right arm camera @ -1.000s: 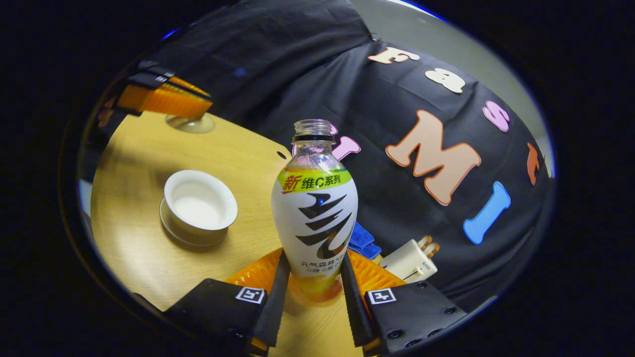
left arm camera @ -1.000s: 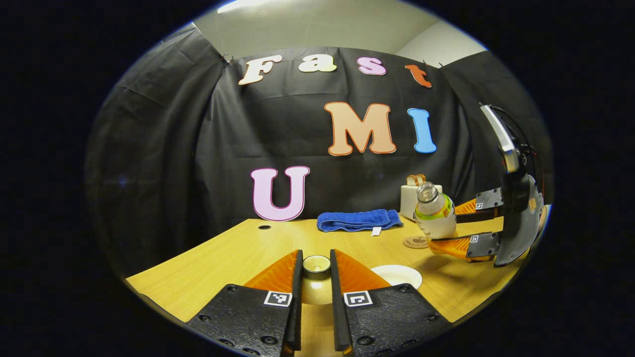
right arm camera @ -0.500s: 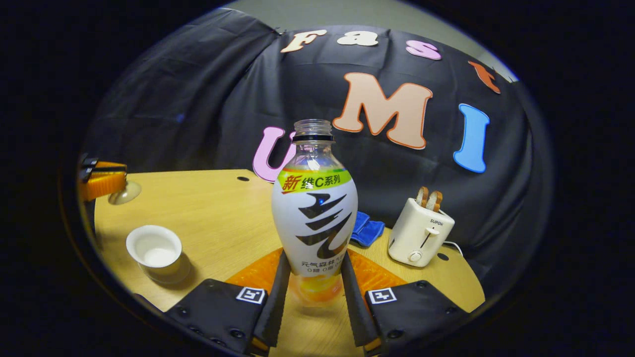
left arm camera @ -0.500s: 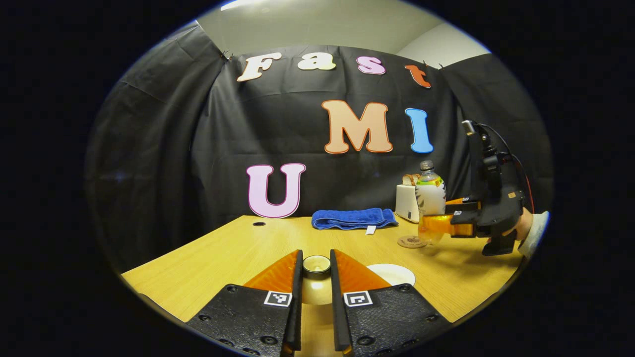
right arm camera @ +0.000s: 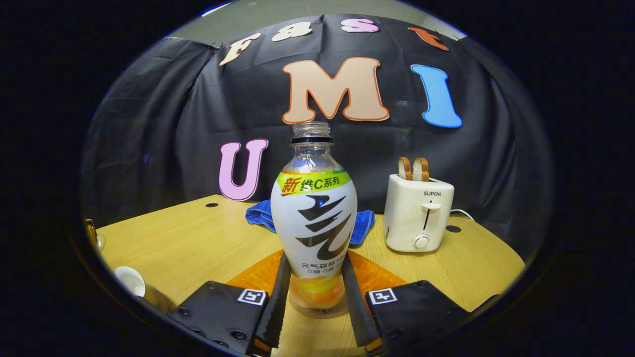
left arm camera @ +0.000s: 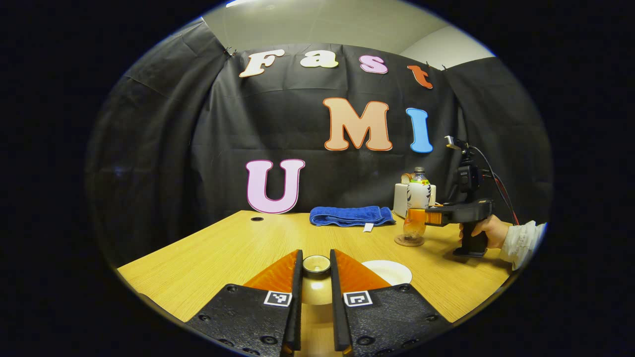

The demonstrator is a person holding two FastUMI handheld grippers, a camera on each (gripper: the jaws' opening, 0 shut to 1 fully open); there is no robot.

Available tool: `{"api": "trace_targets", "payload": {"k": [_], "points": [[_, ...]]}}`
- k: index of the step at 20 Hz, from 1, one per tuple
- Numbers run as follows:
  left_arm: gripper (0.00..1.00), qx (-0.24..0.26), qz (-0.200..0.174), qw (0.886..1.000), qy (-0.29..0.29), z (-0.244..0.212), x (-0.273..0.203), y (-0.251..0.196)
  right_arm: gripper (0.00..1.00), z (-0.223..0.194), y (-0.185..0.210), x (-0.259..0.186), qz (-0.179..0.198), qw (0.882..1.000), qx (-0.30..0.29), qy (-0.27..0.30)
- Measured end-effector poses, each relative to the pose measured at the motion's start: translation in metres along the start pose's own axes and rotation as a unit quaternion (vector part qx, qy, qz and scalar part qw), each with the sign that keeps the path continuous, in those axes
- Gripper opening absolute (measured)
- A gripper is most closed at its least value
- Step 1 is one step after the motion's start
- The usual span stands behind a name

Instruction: Open the teacup lid with one hand, grasp the water bottle and pour water into the teacup with the other hand; after pouring, place the water bottle on the coaster and then close the teacup lid.

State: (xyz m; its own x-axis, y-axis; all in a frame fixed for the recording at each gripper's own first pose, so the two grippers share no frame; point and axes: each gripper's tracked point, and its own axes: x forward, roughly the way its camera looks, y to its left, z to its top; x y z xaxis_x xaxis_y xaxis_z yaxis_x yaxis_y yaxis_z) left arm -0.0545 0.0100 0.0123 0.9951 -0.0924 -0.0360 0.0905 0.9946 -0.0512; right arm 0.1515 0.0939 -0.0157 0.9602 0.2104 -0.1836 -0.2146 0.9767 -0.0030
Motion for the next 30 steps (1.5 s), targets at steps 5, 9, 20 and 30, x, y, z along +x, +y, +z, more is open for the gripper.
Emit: {"api": "trace_targets", "payload": {"k": [5,9,20,30], "points": [[0.23,0.0,-0.003,1.0,-0.004,0.003,-0.001,-0.002,0.6,-0.014,-0.007,0.008,-0.007,1.0,0.005,0.015],[0.23,0.0,-0.009,1.0,-0.006,0.006,0.002,-0.008,0.65,-0.013,-0.007,0.007,-0.007,1.0,-0.005,0.015],[0.23,0.004,-0.039,0.999,-0.005,0.01,0.017,-0.035,0.86,-0.01,-0.012,-0.014,-0.009,1.0,-0.018,0.008],[0.23,-0.01,-0.069,0.997,0.028,-0.012,0.036,-0.07,0.89,0.02,-0.014,-0.067,-0.005,0.999,-0.033,-0.033]]}}
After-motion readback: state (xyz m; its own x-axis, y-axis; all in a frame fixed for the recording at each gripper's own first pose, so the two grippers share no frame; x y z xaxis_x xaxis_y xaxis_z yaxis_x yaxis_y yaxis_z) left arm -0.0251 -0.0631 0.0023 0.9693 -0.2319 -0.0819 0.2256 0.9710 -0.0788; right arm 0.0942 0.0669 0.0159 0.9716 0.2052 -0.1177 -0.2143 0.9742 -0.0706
